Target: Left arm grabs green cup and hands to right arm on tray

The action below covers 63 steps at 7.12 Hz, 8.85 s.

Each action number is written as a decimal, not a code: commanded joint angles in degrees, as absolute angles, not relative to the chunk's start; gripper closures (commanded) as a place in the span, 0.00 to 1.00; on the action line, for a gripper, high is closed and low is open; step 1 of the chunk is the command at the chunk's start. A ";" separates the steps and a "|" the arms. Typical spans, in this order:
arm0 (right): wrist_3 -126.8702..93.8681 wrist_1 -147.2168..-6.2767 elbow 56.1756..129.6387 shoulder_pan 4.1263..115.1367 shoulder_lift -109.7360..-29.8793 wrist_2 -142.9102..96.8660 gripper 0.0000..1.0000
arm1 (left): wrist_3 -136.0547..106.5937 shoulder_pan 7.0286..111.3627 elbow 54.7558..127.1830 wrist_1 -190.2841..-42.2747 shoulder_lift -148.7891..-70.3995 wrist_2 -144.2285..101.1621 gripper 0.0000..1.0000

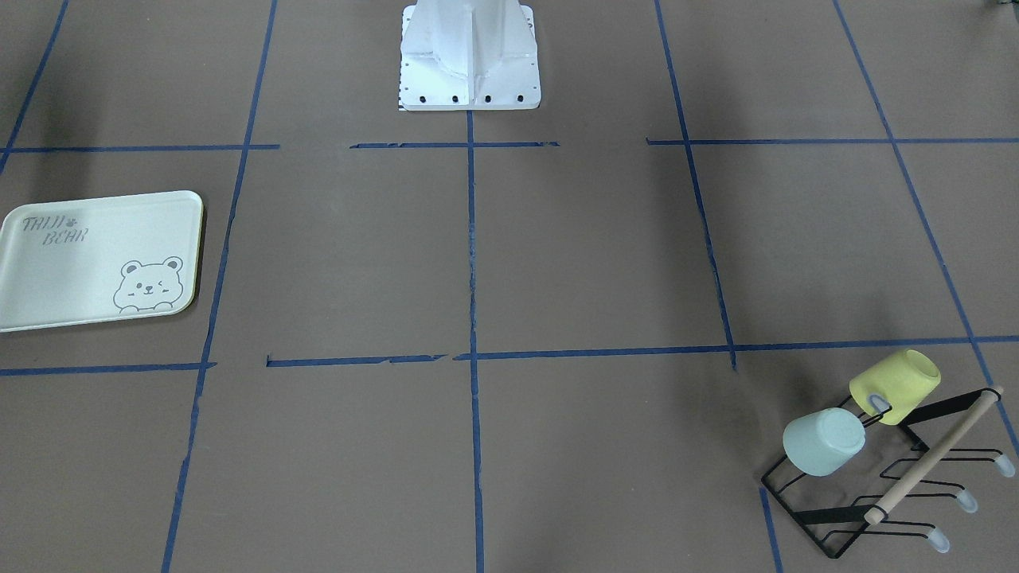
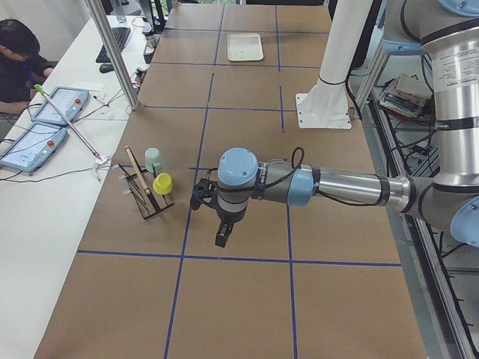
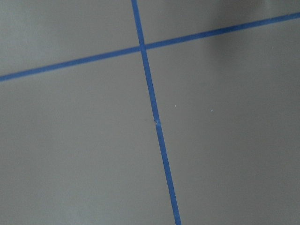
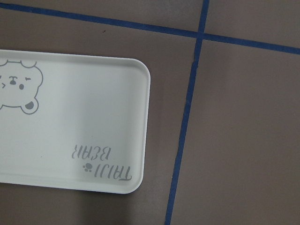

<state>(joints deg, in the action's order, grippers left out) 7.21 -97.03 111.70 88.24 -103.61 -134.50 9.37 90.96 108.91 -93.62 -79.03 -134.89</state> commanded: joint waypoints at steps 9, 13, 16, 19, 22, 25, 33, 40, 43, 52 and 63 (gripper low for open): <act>7.21 -97.03 111.97 88.24 -103.36 -134.56 0.00 | -32.15 70.41 95.08 -95.80 -117.02 -121.32 0.00; 7.21 -97.03 111.97 88.24 -103.36 -134.56 0.00 | -38.75 64.27 76.41 -110.62 -124.36 -112.60 0.00; 7.21 -97.03 111.88 88.24 -103.36 -134.56 0.00 | -39.98 60.65 74.37 -112.15 -124.36 -109.95 0.00; 7.21 -97.03 111.88 88.24 -103.36 -134.56 0.00 | -40.08 60.29 70.32 -115.49 -124.80 -109.95 0.00; 7.21 -97.03 111.88 88.24 -103.36 -134.56 0.00 | -42.78 60.29 69.61 -115.14 -125.77 -109.95 0.33; 7.21 -97.03 111.97 88.24 -103.36 -134.56 0.00 | -42.28 62.56 70.66 -114.96 -125.77 -110.39 0.66; 2.04 -96.07 111.80 88.07 -98.11 -146.66 0.00 | -56.36 58.74 97.21 -102.77 -119.03 -113.64 0.69; -79.44 -33.01 111.01 49.37 -93.81 -118.53 0.00 | -83.64 40.02 108.26 -109.42 -117.42 -108.63 0.68; -94.07 -14.08 109.79 42.64 -91.32 -117.69 0.00 | -100.66 33.59 108.64 -132.43 -114.10 -108.63 0.68; -101.78 23.82 93.69 22.94 -74.45 -96.42 0.00 | -113.91 26.19 93.26 -183.96 -115.22 -105.38 0.68; -101.95 20.92 93.60 21.53 -70.93 -91.93 0.36 | -116.28 24.08 92.46 -183.78 -118.21 -105.29 0.68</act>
